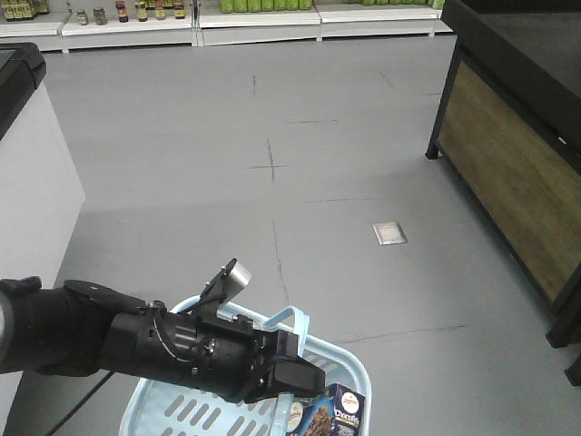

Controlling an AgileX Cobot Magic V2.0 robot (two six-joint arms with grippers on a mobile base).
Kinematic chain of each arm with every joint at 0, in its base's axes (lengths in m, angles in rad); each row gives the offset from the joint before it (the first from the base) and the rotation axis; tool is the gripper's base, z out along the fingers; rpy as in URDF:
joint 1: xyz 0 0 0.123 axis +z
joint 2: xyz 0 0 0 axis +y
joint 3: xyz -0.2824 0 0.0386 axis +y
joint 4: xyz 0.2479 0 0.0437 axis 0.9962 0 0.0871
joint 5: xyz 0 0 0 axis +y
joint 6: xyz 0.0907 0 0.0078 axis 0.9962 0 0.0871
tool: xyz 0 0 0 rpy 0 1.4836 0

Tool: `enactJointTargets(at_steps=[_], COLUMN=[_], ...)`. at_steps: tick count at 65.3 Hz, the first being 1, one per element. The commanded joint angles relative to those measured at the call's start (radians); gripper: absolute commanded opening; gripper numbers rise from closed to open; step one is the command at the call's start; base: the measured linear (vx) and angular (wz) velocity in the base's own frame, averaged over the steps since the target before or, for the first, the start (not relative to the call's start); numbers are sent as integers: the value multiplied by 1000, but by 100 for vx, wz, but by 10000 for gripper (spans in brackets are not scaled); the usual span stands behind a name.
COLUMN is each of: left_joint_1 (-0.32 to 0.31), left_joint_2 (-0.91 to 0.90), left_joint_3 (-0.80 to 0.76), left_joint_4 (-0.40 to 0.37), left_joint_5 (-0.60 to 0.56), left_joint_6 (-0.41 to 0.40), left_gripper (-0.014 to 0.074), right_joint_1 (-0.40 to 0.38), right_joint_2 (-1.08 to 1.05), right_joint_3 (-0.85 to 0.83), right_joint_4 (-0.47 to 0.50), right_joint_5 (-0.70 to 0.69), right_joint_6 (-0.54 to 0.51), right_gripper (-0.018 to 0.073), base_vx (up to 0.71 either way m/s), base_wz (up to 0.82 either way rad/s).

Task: Left arm holds basket, right arm returns cookies
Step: 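Hold the basket in the left gripper while driving along the aisle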

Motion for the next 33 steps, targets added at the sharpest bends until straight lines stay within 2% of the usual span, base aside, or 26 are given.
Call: enactJointTargets(at_steps=[1,33], left_joint_1=[-5,-5], left_joint_2=[-52,-52], left_joint_3=[-20,-20], left_joint_4=[-64,-64], left_joint_5=[68,68], left_joint_6=[11,11], left_gripper=[-7,-7], right_joint_1=[-7,-7], right_joint_2=[-10,-10], right_joint_3=[2,2], right_joint_4=[-8,-8], right_joint_5=[-73,-74], right_joint_6=[-6,-6], right_gripper=[-8,-8], base_vx=[35,34], base_wz=[1,14])
